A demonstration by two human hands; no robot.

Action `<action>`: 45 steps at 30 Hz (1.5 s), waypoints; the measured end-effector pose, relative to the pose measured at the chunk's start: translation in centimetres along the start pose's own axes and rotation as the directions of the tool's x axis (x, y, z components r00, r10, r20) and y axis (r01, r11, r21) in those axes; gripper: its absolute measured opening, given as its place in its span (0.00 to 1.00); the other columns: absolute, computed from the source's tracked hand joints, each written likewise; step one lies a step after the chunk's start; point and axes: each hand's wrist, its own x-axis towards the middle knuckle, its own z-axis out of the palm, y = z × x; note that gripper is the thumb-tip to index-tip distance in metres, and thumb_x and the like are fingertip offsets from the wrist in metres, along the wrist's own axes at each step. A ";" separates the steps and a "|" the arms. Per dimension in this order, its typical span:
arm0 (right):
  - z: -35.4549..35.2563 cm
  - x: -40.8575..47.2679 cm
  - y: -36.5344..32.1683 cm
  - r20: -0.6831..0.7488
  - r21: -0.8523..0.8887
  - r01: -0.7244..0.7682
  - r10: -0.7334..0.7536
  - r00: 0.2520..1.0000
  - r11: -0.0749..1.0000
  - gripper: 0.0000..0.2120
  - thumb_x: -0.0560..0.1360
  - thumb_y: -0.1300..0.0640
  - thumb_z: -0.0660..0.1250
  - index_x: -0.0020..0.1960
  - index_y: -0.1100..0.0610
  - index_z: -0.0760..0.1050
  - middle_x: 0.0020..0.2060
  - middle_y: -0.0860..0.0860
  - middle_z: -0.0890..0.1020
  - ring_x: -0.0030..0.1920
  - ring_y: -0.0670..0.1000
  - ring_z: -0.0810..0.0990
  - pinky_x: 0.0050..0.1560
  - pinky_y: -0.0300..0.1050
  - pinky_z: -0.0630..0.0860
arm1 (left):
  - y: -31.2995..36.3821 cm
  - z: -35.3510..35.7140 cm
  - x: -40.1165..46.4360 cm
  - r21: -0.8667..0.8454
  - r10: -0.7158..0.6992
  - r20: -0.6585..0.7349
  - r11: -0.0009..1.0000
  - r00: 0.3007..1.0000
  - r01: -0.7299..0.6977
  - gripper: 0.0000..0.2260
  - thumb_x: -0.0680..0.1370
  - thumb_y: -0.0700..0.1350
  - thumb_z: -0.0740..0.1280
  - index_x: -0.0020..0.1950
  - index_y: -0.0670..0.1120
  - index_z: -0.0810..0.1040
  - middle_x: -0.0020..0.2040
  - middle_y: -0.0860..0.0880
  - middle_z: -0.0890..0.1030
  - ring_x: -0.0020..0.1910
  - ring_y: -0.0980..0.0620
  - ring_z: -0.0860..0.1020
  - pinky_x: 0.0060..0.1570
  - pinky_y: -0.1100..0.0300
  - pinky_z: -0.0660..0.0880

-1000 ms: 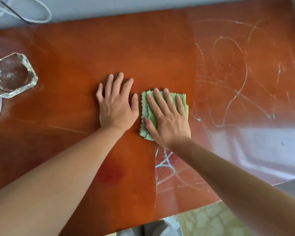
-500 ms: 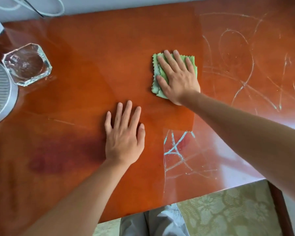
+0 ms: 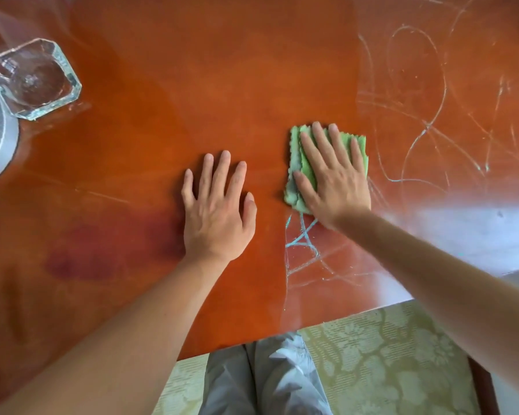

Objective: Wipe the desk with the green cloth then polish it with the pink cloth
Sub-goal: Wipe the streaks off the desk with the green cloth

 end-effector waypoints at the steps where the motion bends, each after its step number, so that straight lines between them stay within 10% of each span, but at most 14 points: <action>1: 0.4 -1.9 -0.3 -0.013 0.009 0.005 -0.004 1.000 1.000 0.32 0.83 0.38 0.46 0.83 0.51 0.51 0.83 0.50 0.52 0.82 0.55 0.46 0.80 0.61 0.44 | 0.0 0.0 0.0 0.004 -0.001 -0.004 1.000 1.000 0.001 0.24 0.83 0.54 0.53 0.79 0.50 0.65 0.81 0.45 0.61 0.81 0.43 0.56 0.78 0.39 0.51; 20: -0.4 7.0 0.2 -0.004 -0.041 -0.021 0.021 1.000 0.999 0.34 0.81 0.36 0.41 0.83 0.49 0.48 0.83 0.49 0.51 0.82 0.54 0.45 0.80 0.60 0.43 | -0.3 0.5 -0.1 0.009 0.012 -0.044 1.000 0.999 -0.012 0.24 0.83 0.54 0.53 0.79 0.50 0.66 0.81 0.45 0.62 0.81 0.42 0.57 0.78 0.38 0.52; 34: 2.4 -10.3 -5.4 0.058 -0.028 0.107 -0.106 0.993 0.994 0.32 0.83 0.38 0.47 0.83 0.51 0.51 0.83 0.51 0.53 0.82 0.57 0.46 0.80 0.62 0.45 | -0.2 0.2 -0.1 0.000 0.015 -0.028 1.000 1.000 -0.015 0.26 0.83 0.56 0.49 0.79 0.50 0.65 0.81 0.45 0.61 0.81 0.42 0.56 0.78 0.38 0.51; 45: 1.4 -2.6 -3.9 0.032 -0.042 0.001 0.001 0.999 0.999 0.33 0.82 0.36 0.42 0.83 0.49 0.48 0.83 0.50 0.50 0.82 0.54 0.44 0.81 0.59 0.42 | -0.1 0.3 -0.1 -0.002 0.015 -0.031 1.000 0.999 -0.015 0.27 0.82 0.56 0.49 0.80 0.50 0.64 0.81 0.45 0.61 0.81 0.43 0.56 0.78 0.38 0.51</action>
